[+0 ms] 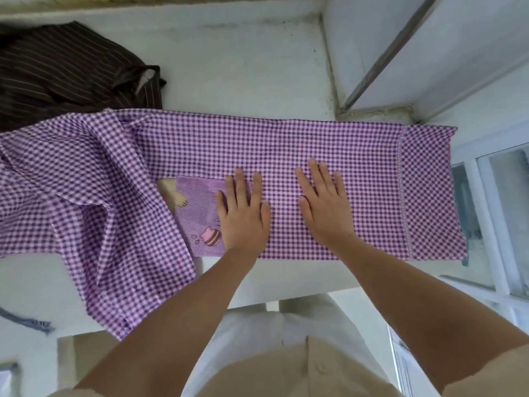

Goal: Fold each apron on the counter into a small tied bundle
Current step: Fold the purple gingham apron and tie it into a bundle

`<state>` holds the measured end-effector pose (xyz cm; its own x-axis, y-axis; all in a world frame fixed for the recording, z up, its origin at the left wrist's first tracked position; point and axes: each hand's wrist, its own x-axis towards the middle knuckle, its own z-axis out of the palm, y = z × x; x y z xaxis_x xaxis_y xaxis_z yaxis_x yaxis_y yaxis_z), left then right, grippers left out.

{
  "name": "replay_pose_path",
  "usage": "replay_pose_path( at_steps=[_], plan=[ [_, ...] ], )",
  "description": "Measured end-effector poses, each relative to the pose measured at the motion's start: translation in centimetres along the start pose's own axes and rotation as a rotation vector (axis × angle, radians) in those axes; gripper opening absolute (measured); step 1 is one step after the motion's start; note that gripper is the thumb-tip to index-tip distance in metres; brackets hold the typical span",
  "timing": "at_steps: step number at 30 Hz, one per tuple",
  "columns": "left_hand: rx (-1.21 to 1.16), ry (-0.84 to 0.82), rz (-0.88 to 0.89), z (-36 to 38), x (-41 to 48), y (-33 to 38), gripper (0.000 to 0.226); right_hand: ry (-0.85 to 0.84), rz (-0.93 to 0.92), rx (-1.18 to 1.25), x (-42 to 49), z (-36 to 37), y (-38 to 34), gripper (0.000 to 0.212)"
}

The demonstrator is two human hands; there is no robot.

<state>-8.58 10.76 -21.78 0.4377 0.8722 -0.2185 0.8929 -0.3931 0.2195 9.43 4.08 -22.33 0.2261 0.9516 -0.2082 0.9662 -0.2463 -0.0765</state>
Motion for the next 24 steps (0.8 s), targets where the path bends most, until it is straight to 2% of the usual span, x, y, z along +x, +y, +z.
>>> replay_pose_path(
  at_steps=[3,8,11,16,19,24],
  plan=[
    [0.042,-0.01,0.091,0.0,0.5,-0.1,0.059,-0.004,-0.011,0.002,-0.1,-0.4,2.7,0.056],
    [0.026,0.043,-0.139,-0.8,1.2,-4.3,0.062,-0.023,-0.035,-0.003,0.0,-0.8,5.1,0.056],
    [0.054,0.028,-0.15,-1.0,0.7,-4.4,0.065,-0.004,-0.004,0.079,1.3,-1.3,4.0,0.059],
    [0.121,0.019,-0.095,-1.9,1.8,-3.7,0.066,-0.014,-0.28,0.062,6.9,-2.9,-2.7,0.061],
    [0.066,0.039,-0.097,-2.3,3.4,-5.0,0.063,-0.065,-0.292,0.029,7.8,-2.0,-4.5,0.06],
    [-0.198,0.054,-0.205,-3.1,4.3,-9.1,0.062,-0.036,-0.301,-0.02,7.0,-1.4,-2.6,0.058]
  ],
)
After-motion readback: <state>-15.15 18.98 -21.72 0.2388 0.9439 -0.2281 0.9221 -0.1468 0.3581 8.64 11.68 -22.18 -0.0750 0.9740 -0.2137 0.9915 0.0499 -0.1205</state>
